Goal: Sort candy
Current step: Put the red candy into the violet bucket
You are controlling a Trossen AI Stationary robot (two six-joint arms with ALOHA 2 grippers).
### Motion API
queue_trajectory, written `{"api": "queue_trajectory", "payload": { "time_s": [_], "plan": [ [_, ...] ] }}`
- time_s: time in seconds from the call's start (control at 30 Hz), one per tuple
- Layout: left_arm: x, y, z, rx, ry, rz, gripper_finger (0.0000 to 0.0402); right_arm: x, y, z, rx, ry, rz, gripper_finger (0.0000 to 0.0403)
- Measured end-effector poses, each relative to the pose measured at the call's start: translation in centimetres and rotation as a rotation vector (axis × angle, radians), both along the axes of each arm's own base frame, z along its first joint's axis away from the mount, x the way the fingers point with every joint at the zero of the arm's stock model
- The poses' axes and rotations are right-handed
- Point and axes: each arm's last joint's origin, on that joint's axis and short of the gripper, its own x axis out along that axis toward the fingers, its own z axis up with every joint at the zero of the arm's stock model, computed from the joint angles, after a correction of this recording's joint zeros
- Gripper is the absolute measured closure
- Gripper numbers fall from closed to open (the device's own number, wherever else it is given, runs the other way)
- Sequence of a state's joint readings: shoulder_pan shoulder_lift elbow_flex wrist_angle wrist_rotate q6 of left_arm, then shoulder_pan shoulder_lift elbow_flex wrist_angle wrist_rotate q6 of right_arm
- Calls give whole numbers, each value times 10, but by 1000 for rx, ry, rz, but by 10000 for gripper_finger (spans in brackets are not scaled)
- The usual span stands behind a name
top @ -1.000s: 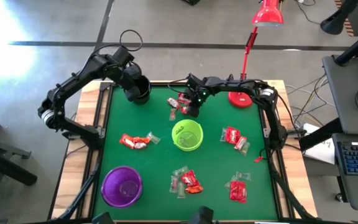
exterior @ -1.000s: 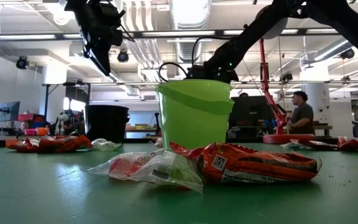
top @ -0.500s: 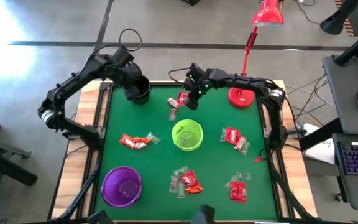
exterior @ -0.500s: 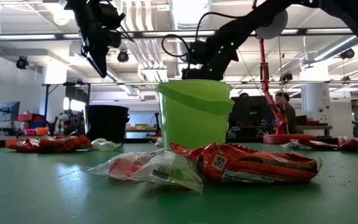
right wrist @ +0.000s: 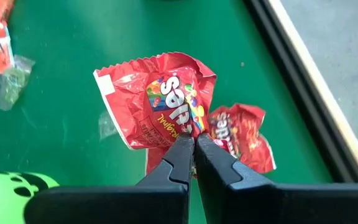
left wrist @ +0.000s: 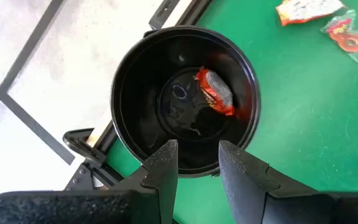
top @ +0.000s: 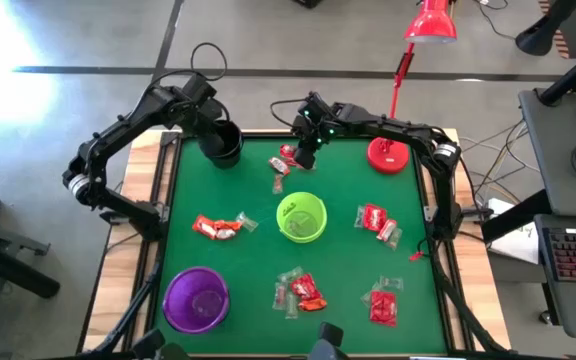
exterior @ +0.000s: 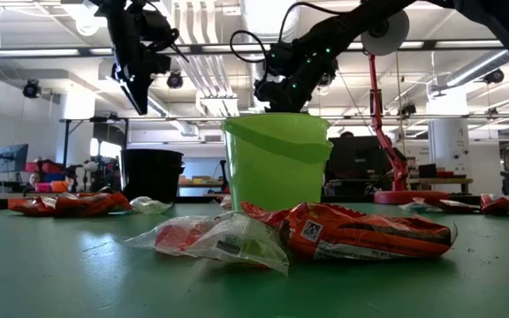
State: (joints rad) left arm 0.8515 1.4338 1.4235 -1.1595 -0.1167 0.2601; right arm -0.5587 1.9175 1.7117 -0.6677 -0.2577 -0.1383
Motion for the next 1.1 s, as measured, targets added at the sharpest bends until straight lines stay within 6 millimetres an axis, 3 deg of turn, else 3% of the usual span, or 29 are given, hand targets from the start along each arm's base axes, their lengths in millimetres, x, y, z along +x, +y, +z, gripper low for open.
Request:
{"api": "queue_trajectory", "payload": {
  "time_s": [0.53,0.8,1.1],
  "plan": [
    [9,16,-20,-58,58,-5,301,8,-5,44,-69,-113,5,394],
    [2,8,-7,-13,38,-43,301,9,1,64,-55,-137,19,394],
    [-10,-6,13,51,-24,-32,301,27,36,72,-13,-180,145,394]
  ]
}}
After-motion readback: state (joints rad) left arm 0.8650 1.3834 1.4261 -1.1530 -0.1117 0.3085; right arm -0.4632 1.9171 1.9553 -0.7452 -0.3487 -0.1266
